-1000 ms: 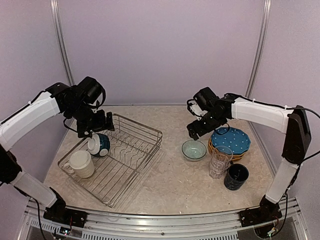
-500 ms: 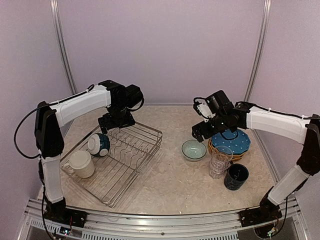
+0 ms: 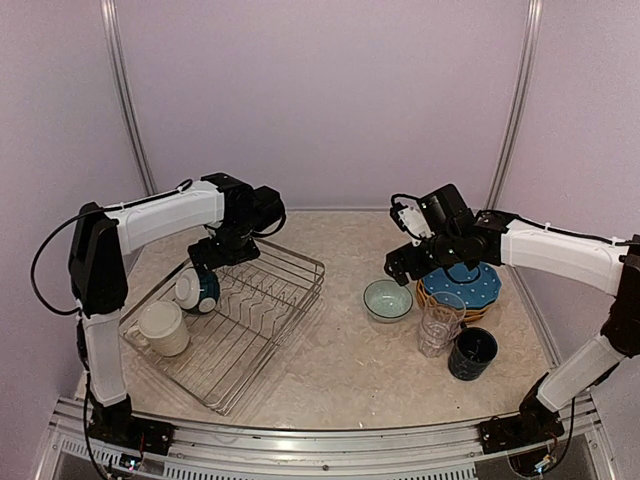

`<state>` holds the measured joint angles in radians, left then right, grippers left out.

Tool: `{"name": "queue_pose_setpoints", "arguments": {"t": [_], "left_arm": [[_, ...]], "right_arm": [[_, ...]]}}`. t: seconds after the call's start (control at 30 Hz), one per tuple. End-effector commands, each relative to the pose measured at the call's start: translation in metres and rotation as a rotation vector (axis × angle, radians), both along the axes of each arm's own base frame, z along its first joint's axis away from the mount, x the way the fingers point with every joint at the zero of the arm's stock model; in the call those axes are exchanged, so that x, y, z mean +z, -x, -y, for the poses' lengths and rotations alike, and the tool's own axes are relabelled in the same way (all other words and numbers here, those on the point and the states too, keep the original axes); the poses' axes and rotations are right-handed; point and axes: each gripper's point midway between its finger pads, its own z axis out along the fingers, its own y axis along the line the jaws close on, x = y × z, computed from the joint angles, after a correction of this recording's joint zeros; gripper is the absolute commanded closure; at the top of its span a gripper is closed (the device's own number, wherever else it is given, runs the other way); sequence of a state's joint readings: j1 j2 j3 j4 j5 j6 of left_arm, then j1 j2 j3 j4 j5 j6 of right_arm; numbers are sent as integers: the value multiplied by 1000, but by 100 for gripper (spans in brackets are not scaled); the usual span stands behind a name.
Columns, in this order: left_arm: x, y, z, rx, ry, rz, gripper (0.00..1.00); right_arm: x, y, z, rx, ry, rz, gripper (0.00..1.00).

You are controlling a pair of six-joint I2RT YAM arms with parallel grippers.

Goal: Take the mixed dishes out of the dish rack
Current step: Grab the cup from the dish rack.

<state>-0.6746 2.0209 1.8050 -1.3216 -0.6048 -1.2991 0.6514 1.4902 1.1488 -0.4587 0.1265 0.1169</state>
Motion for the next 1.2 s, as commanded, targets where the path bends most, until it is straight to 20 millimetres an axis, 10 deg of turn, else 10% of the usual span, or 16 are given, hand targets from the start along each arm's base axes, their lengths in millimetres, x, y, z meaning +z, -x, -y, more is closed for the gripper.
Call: {"name": "queue_pose_setpoints", "arguments": {"t": [0.0, 0.8, 1.17], "left_arm": [[30, 80, -72, -28, -248, -307, 1], [16, 63, -38, -456, 337, -226, 1], [29, 63, -47, -498, 647, 3, 1]], "right_arm": [[-1, -1, -3, 5, -22, -4, 5], [3, 6, -16, 9, -101, -53, 5], [66, 9, -143, 162, -420, -75, 7]]}}
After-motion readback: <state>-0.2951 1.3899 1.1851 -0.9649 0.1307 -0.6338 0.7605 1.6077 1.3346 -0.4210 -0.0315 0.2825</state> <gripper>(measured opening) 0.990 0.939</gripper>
